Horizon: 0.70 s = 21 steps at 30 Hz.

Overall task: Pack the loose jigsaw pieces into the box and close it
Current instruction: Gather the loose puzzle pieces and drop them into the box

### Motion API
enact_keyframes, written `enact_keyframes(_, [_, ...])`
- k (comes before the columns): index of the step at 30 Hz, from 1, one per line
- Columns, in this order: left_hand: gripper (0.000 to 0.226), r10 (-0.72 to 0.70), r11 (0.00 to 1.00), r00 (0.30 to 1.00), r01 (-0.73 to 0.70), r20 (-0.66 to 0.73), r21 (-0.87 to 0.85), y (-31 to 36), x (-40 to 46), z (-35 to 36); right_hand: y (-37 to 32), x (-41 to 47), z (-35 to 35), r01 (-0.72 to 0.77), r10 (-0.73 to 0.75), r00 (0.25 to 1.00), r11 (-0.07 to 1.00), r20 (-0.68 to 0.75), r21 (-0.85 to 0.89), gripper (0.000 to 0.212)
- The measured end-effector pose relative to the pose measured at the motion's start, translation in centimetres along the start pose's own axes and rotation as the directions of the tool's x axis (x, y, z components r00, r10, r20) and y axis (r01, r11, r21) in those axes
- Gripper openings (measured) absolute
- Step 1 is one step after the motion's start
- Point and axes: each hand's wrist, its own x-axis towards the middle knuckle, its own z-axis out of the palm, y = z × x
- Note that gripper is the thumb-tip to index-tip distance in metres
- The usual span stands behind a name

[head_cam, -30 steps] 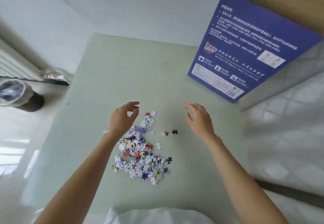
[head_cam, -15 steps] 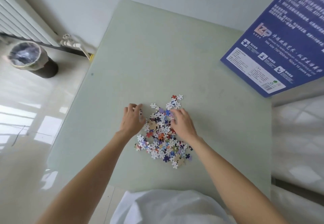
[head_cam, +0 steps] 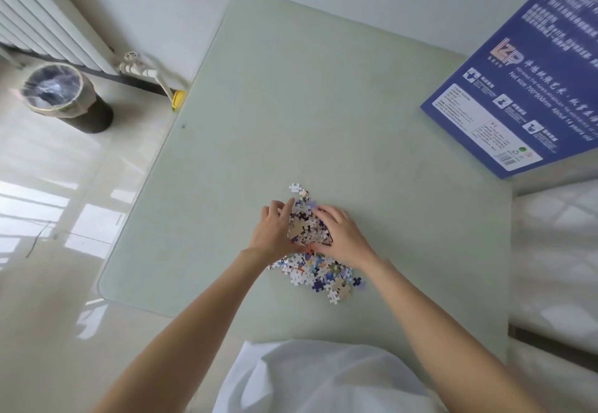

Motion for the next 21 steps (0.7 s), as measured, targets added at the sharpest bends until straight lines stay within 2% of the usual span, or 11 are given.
enact_keyframes(2, [0.104,0.022,0.999,1.000,-0.023,0.021,0.041,0.6,0.1,0.3,-0.1,-1.0,0.7,-0.036,0.035,0.999,0.998,-0.020,-0.058,0.098])
enact_keyframes(5, [0.091,0.058,0.997,0.998,-0.059,0.024,0.047,1.0,0.2,0.7,-0.3,-1.1,1.1,-0.148,0.142,0.986,0.987,-0.090,-0.066,0.105])
enact_keyframes(9, [0.077,0.099,0.995,0.995,-0.100,0.029,0.020,0.7,0.3,0.9,-1.1,-0.5,1.0,-0.213,0.211,0.974,0.977,-0.089,-0.016,0.099])
enact_keyframes(15, [0.056,0.139,0.990,0.990,-0.139,-0.003,0.012,0.7,0.3,0.4,-1.5,-0.3,0.5,-0.209,0.210,0.974,0.978,-0.085,0.016,0.072])
enact_keyframes(21, [0.038,0.119,0.993,0.991,-0.120,-0.058,-0.015,0.7,0.5,0.0,-1.7,0.1,0.2,-0.212,0.213,0.970,0.977,-0.116,0.019,0.063])
